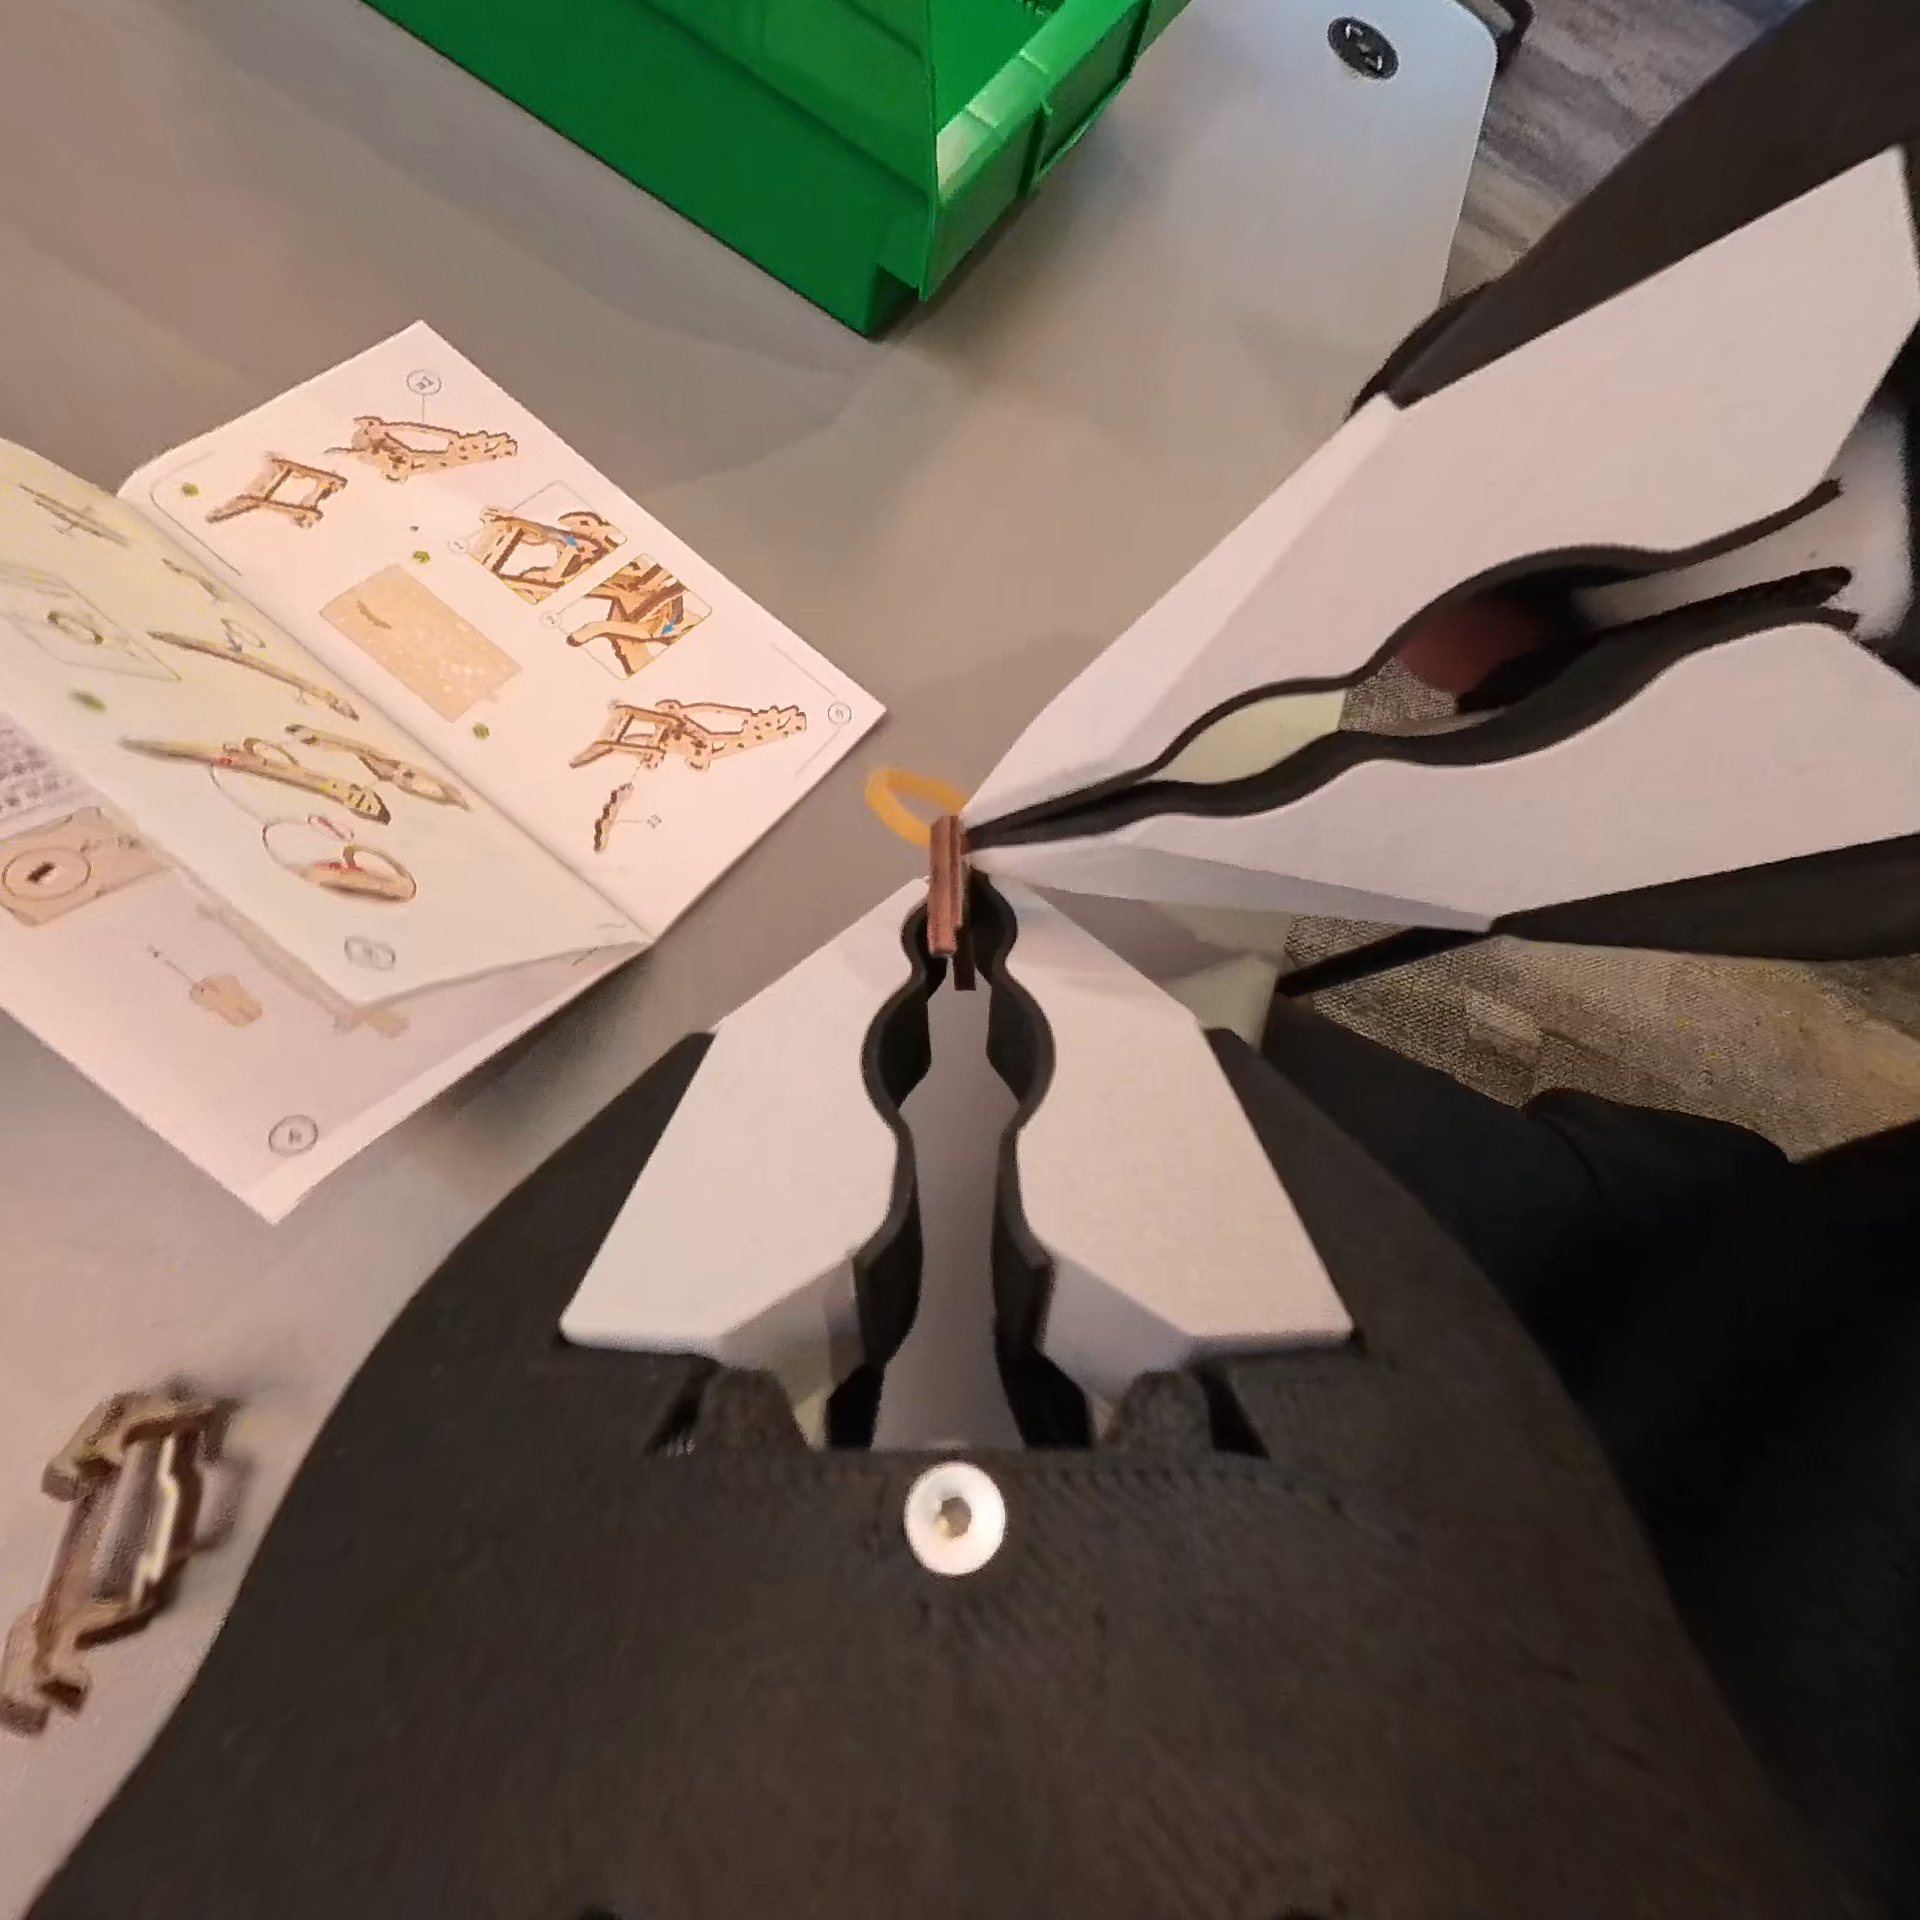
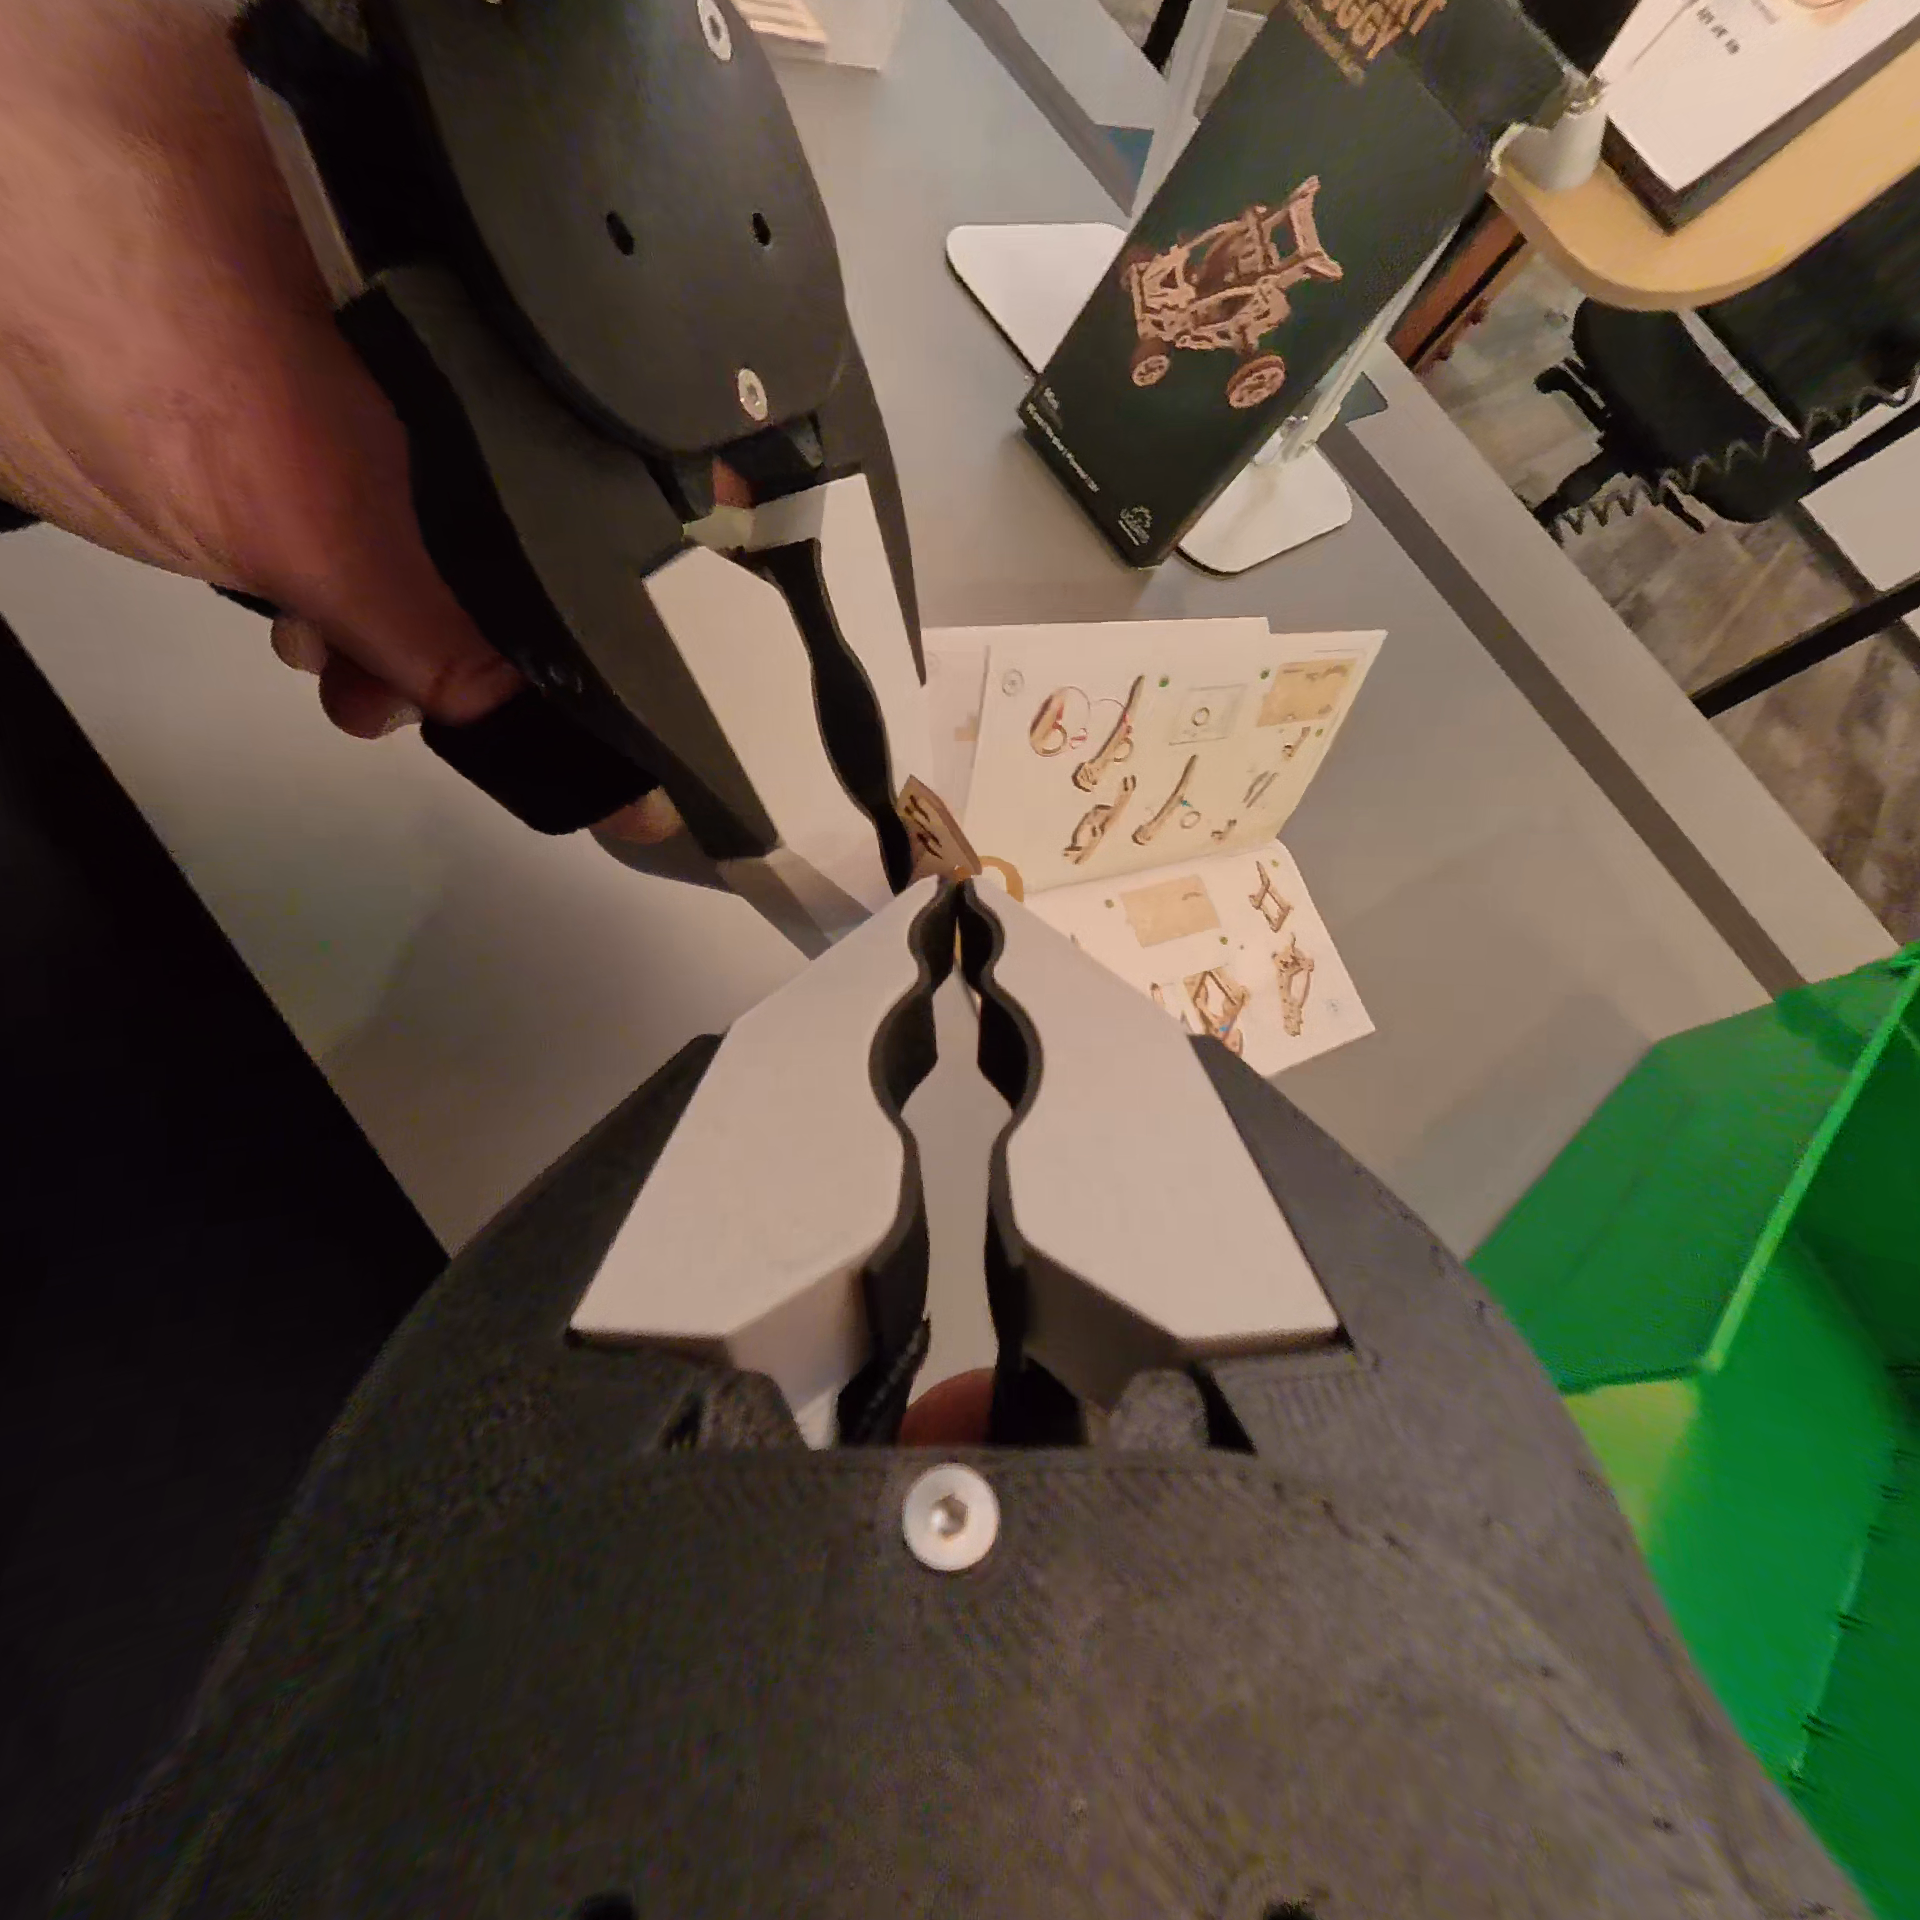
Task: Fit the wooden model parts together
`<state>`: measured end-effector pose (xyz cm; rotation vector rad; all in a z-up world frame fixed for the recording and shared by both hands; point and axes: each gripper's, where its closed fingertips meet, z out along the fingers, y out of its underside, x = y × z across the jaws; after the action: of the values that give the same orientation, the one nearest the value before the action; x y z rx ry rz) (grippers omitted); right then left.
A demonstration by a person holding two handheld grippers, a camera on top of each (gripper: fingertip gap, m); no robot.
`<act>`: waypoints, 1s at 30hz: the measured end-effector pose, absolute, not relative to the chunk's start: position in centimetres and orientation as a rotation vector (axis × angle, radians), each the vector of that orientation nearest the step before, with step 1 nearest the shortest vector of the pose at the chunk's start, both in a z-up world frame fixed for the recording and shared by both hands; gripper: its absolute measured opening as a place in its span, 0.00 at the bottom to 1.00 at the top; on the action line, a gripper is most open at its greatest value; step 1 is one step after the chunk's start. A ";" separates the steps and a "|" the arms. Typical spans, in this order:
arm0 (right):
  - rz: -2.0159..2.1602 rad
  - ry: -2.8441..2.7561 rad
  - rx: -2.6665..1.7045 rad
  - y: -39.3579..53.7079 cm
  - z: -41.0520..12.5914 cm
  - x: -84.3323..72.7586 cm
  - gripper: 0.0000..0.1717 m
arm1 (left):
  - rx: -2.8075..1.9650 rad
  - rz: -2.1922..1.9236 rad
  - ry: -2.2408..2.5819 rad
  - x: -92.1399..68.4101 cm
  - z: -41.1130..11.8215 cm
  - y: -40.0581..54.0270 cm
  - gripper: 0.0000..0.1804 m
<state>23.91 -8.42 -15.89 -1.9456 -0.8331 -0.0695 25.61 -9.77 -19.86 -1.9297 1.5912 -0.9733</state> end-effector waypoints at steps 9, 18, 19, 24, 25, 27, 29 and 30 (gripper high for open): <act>-0.019 -1.014 -1.873 -8.3 -16.2 17.4 0.00 | -2.029 -0.914 1.457 19.7 -20.3 -9.3 0.01; -0.215 -1.256 -1.803 -7.9 -18.2 14.2 0.00 | -2.087 -0.899 1.373 16.5 -22.1 -8.9 0.01; -0.224 -1.280 -1.801 -8.0 -18.4 14.1 0.00 | -2.082 -0.887 1.380 16.3 -22.3 -8.9 0.01; -0.192 -1.314 -1.823 -8.4 -19.1 13.6 0.00 | -2.036 -0.817 1.403 15.8 -22.9 -8.9 0.01; -0.146 -1.292 -1.839 -8.4 -19.1 13.5 0.00 | -2.026 -0.812 1.409 15.8 -22.9 -8.9 0.01; -0.075 -1.253 -1.847 -8.5 -19.1 13.5 0.00 | -2.020 -0.848 1.398 15.9 -22.8 -9.0 0.01; -0.024 -1.222 -1.840 -8.5 -19.0 13.5 0.00 | -2.013 -0.874 1.394 16.0 -22.7 -9.0 0.01; -0.005 -1.212 -1.837 -8.5 -19.0 13.5 0.00 | -2.012 -0.876 1.399 16.0 -22.7 -9.0 0.01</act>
<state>13.46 -8.47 -19.02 -1.8366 -1.2123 -0.0054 15.96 -9.01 -22.73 -2.0120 1.3993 -0.8761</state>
